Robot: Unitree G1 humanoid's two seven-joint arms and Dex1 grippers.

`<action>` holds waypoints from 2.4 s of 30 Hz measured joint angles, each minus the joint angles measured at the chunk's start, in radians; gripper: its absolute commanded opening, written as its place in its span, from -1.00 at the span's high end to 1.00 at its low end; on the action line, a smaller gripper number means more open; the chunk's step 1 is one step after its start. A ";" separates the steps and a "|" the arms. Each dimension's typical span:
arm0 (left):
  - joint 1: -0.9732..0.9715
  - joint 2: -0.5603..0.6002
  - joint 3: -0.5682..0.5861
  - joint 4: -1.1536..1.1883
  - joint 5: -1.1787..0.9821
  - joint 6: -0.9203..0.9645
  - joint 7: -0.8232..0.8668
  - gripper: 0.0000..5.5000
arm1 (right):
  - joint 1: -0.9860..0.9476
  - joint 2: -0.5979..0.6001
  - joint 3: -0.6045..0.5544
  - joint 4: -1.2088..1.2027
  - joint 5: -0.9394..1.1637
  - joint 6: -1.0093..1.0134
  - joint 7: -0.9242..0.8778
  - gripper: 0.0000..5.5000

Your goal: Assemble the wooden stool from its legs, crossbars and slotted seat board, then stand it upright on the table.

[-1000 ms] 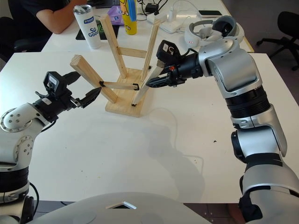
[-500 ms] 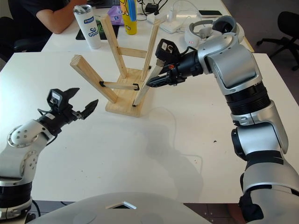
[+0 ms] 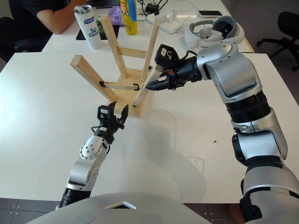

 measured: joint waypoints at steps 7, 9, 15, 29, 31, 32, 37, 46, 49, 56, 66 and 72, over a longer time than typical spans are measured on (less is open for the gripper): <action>-0.050 0.001 0.030 0.107 0.020 0.082 0.011 0.63 | -0.001 0.001 0.001 0.002 0.000 -0.001 0.000 0.25; -0.072 -0.002 0.034 0.116 0.019 0.099 0.009 0.75 | -0.002 0.002 0.002 0.002 0.000 -0.001 0.000 0.25; -0.108 -0.020 0.042 0.139 0.017 0.121 0.005 1.00 | -0.006 0.005 0.005 0.008 0.000 -0.001 0.001 0.25; -0.131 -0.065 0.111 0.156 -0.024 0.154 0.003 1.00 | -0.060 0.028 0.049 0.017 -0.023 0.001 0.008 0.25; -0.130 -0.071 0.116 0.156 -0.029 0.155 0.003 1.00 | -0.083 0.037 0.067 0.016 -0.034 0.016 0.008 0.25; -0.130 -0.073 0.118 0.156 -0.030 0.156 0.003 1.00 | -0.094 0.042 0.074 0.016 -0.038 0.025 0.008 0.25; -0.130 -0.073 0.118 0.155 -0.030 0.160 0.002 1.00 | -0.135 0.067 0.094 0.044 -0.044 0.061 0.008 0.25; -0.137 -0.073 0.119 0.166 -0.032 0.162 -0.003 1.00 | -0.196 0.093 0.143 0.117 -0.074 0.078 0.036 0.25; -0.139 -0.073 0.119 0.170 -0.032 0.162 -0.003 1.00 | -0.222 0.109 0.161 0.137 -0.083 0.077 0.045 0.25; -0.151 -0.075 0.120 0.184 -0.031 0.157 -0.001 1.00 | -0.259 0.143 0.194 0.172 -0.120 0.065 0.058 0.25; -0.155 -0.074 0.130 0.193 -0.029 0.148 0.004 1.00 | -0.323 0.220 0.211 0.303 -0.157 0.049 0.077 0.25; -0.168 -0.073 0.130 0.205 -0.029 0.148 0.001 1.00 | -0.338 0.230 0.260 0.332 -0.215 -0.132 0.107 0.25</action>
